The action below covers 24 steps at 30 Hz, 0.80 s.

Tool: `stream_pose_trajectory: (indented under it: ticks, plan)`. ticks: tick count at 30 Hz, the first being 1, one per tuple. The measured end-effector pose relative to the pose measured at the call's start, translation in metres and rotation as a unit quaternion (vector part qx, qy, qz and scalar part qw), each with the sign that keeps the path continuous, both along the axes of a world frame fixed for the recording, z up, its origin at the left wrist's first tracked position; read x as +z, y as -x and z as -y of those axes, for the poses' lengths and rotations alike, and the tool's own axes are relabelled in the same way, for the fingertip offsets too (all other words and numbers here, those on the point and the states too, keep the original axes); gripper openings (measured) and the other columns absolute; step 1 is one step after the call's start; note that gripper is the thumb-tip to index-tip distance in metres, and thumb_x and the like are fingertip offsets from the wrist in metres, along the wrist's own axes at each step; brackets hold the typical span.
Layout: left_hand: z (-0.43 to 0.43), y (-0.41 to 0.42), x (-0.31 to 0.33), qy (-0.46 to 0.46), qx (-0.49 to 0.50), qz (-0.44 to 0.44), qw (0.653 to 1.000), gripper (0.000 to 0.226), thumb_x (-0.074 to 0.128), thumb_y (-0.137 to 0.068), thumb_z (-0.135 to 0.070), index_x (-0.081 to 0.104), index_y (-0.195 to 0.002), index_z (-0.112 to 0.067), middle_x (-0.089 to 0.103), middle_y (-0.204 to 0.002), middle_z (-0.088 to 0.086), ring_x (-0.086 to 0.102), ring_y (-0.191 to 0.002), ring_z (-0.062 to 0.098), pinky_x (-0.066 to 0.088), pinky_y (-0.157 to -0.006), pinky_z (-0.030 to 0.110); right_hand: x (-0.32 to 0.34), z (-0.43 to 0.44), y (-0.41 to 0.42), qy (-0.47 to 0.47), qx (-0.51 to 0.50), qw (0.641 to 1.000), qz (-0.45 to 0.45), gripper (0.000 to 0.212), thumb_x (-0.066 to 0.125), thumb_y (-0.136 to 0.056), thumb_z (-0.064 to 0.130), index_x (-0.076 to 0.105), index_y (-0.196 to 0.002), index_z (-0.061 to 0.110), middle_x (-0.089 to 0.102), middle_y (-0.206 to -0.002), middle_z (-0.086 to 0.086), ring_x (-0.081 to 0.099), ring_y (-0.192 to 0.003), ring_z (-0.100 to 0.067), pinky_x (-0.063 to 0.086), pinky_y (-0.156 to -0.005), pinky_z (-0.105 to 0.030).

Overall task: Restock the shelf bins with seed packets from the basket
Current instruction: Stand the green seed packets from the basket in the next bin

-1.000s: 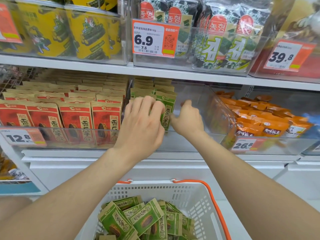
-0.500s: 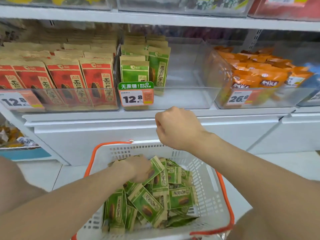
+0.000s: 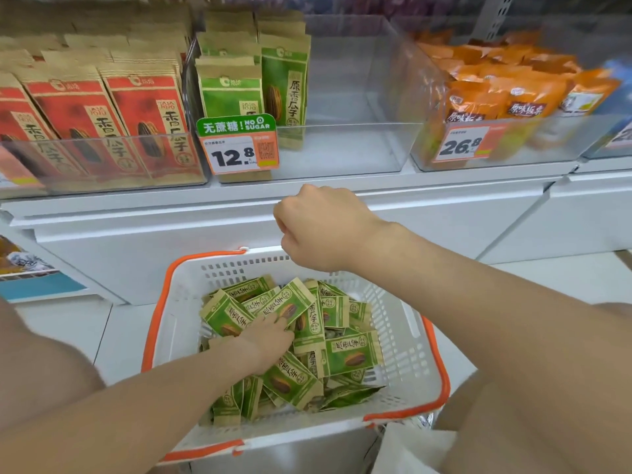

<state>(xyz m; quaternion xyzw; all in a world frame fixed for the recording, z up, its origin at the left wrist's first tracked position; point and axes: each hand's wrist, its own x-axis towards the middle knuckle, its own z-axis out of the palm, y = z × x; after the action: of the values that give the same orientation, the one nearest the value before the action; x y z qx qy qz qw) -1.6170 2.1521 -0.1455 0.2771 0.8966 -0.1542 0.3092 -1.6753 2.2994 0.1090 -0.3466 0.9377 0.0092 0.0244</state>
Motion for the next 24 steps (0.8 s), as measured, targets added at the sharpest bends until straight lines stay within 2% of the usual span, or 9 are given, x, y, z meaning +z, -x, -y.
stream_pose_trajectory:
  ticks: [3, 6, 8, 10, 13, 17, 19, 21, 24]
  plan:
    - [-0.003, 0.015, 0.012, -0.078, 0.043, 0.032, 0.996, 0.008, 0.069, -0.097, -0.023, 0.065, -0.103, -0.025, 0.046, -0.143, 0.005, 0.04, -0.127, 0.03, 0.038, -0.11, 0.05, -0.002, -0.002, 0.004, -0.038, 0.001, 0.999, 0.029, 0.004, 0.052, -0.096, 0.018, 0.055, -0.095, 0.016, 0.041, -0.077, -0.001, 0.051, -0.072, -0.031, 0.033, -0.054, -0.031]
    - [-0.001, 0.032, 0.031, -0.182, 0.115, 0.104, 0.971, 0.019, 0.066, -0.1, -0.019, 0.054, -0.09, -0.029, 0.06, -0.114, 0.0, 0.053, -0.096, 0.018, 0.048, -0.084, 0.036, -0.004, -0.008, 0.008, -0.09, -0.013, 0.994, 0.061, 0.011, 0.052, -0.097, 0.013, 0.049, -0.086, 0.014, 0.041, -0.079, -0.001, 0.049, -0.068, -0.027, 0.031, -0.052, -0.029]
    - [-0.004, 0.047, 0.055, -0.251, 0.158, 0.114, 0.948, 0.021, 0.062, -0.103, -0.019, 0.05, -0.093, -0.033, 0.065, -0.108, -0.002, 0.059, -0.093, 0.016, 0.052, -0.084, 0.04, -0.007, -0.016, 0.014, -0.133, -0.031, 0.986, 0.094, 0.021, 0.054, -0.096, 0.008, 0.044, -0.079, 0.014, 0.044, -0.081, -0.002, 0.047, -0.065, -0.021, 0.034, -0.053, -0.03]
    - [-0.008, 0.062, 0.086, -0.325, 0.196, 0.072, 0.923, 0.025, 0.065, -0.102, -0.023, 0.045, -0.101, -0.037, 0.066, -0.106, -0.002, 0.063, -0.093, 0.019, 0.054, -0.085, 0.043, -0.003, -0.026, 0.023, -0.166, -0.052, 0.977, 0.121, 0.015, 0.058, -0.097, 0.01, 0.047, -0.088, 0.013, 0.048, -0.089, -0.002, 0.054, -0.074, -0.021, 0.04, -0.058, -0.032]
    - [-0.015, 0.082, 0.139, -0.453, 0.223, 0.008, 0.863, 0.033, 0.075, -0.096, -0.024, 0.049, -0.113, -0.034, 0.071, -0.091, 0.001, 0.066, -0.079, 0.014, 0.055, -0.076, 0.036, 0.01, -0.04, 0.033, -0.17, -0.069, 0.973, 0.142, 0.021, 0.065, -0.097, 0.023, 0.045, -0.098, 0.019, 0.054, -0.095, -0.003, 0.061, -0.095, -0.026, 0.049, -0.071, -0.035]
    - [-0.018, 0.093, 0.203, -0.551, 0.219, -0.072, 0.802, 0.022, 0.082, -0.091, -0.024, 0.071, -0.109, -0.025, 0.078, -0.096, -0.01, 0.071, -0.089, -0.004, 0.053, -0.08, 0.02, 0.022, -0.052, 0.044, -0.149, -0.094, 0.976, 0.128, 0.039, 0.067, -0.094, 0.041, 0.04, -0.076, 0.021, 0.05, -0.08, 0.0, 0.057, -0.085, -0.027, 0.054, -0.075, -0.037]
    - [-0.015, 0.091, 0.226, -0.574, 0.208, -0.135, 0.78, 0.019, 0.081, -0.092, -0.025, 0.075, -0.11, -0.024, 0.078, -0.1, -0.014, 0.07, -0.096, -0.002, 0.05, -0.083, 0.018, 0.029, -0.053, 0.048, -0.104, -0.109, 0.98, 0.132, 0.029, 0.064, -0.095, 0.041, 0.047, -0.084, 0.022, 0.047, -0.083, -0.001, 0.059, -0.09, -0.03, 0.055, -0.079, -0.041]
    - [-0.01, 0.088, 0.245, -0.587, 0.188, -0.236, 0.751, 0.017, 0.077, -0.094, -0.029, 0.072, -0.11, -0.028, 0.074, -0.099, -0.016, 0.068, -0.095, 0.003, 0.051, -0.085, 0.028, 0.038, -0.052, 0.05, -0.037, -0.115, 0.985, 0.127, 0.026, 0.061, -0.1, 0.041, 0.049, -0.109, 0.02, 0.049, -0.089, -0.002, 0.059, -0.095, -0.032, 0.051, -0.078, -0.043]
    - [-0.004, 0.085, 0.269, -0.636, 0.179, -0.371, 0.653, 0.017, 0.068, -0.099, -0.023, 0.066, -0.116, -0.02, 0.07, -0.101, -0.01, 0.067, -0.095, 0.011, 0.054, -0.084, 0.036, 0.049, -0.049, 0.056, 0.1, -0.106, 0.984, 0.098, 0.028, 0.059, -0.103, 0.041, 0.04, -0.111, 0.022, 0.063, -0.1, -0.007, 0.062, -0.096, -0.035, 0.051, -0.078, -0.048]
